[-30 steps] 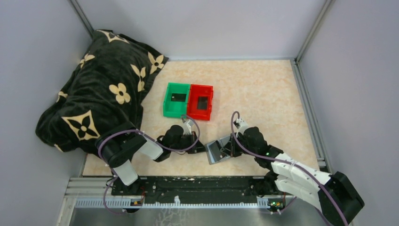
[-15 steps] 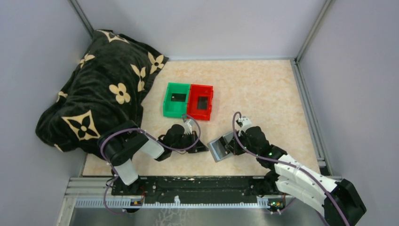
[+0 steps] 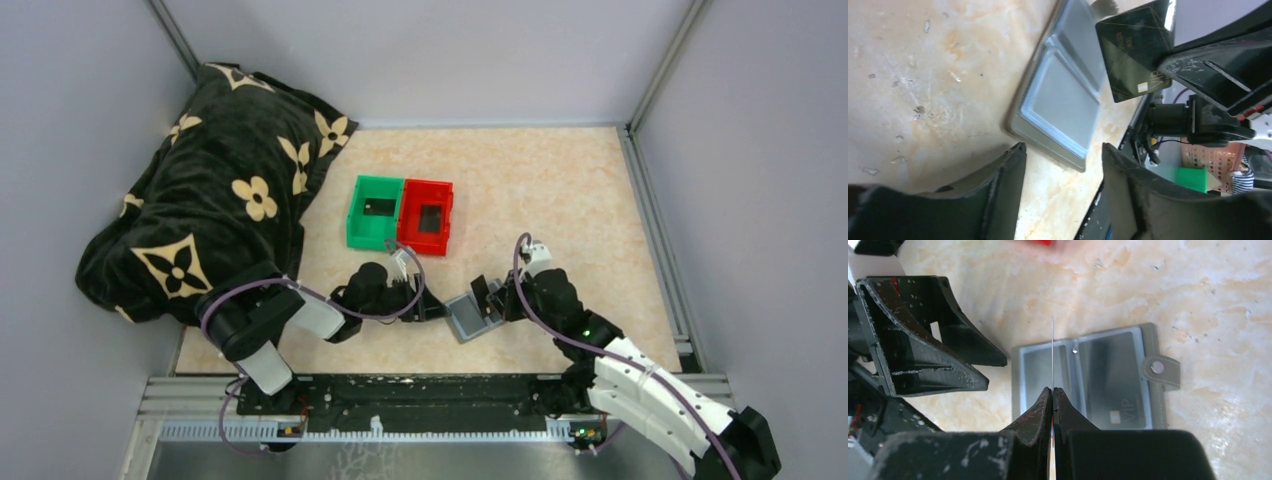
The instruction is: Take the credit cards out of the card holder
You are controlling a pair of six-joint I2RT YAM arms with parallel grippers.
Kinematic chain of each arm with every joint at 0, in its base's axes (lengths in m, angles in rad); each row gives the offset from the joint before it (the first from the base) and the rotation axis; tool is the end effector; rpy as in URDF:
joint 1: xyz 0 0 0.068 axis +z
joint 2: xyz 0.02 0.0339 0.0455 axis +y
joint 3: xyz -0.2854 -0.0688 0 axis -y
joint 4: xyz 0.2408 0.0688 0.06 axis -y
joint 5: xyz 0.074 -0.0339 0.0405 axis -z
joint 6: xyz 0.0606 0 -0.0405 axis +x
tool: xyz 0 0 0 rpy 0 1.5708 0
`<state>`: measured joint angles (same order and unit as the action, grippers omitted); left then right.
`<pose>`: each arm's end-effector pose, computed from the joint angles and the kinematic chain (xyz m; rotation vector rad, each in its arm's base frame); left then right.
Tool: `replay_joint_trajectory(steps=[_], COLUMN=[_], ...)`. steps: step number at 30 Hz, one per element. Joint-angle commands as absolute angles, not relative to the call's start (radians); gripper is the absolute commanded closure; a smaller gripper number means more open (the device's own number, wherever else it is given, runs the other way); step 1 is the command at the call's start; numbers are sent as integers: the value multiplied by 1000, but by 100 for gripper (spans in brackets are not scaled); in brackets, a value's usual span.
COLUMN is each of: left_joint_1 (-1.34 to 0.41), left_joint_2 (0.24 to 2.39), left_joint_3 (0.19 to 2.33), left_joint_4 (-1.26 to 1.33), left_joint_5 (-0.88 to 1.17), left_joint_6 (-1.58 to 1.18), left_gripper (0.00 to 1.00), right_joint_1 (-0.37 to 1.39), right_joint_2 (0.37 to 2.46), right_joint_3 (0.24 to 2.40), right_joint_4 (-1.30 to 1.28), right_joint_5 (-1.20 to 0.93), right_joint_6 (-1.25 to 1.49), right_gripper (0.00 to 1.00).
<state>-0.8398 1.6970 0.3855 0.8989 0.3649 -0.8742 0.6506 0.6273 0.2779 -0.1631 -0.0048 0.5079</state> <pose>0.1811 -0.2343 0.1269 0.2333 2.2598 -1.3872 0.1216 0.0929 0.1890 -0.1572 2.1567 0.6965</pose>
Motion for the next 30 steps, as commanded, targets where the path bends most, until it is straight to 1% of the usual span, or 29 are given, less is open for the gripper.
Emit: replay_joint_trajectory(steps=[1,5,10,19,23,26,30], left_joint_1=[-836,-836,-836,-836,-837,-836,-836], left_joint_2=[1600,1533,1525,1671,1705,1685,1628], left_joint_3=[332,260,196,205,169,114,79], left_joint_4=[1006,1159,1369,1634,1745,1784,1719], left_joint_5=[360,326,315,350,315,268,256], left_joint_6=[-853,-845,-874,-962,-983,-972,-951], left_gripper=[34,35,38,46,52,55,58], right_joint_1=[640,640,640,641,642,642,641], right_joint_2=[611,581,550,623,632,707,920], right_joint_3=[336,279,192,175,197,248,373], right_joint_4=[-71,78,302,435,429,464,535], right_joint_5=[-68,-135,-190,-259,-193,-131,-89], right_joint_6=[548,655,774,823,802,768,727], right_gripper=[100,100,100,100,100,100,100])
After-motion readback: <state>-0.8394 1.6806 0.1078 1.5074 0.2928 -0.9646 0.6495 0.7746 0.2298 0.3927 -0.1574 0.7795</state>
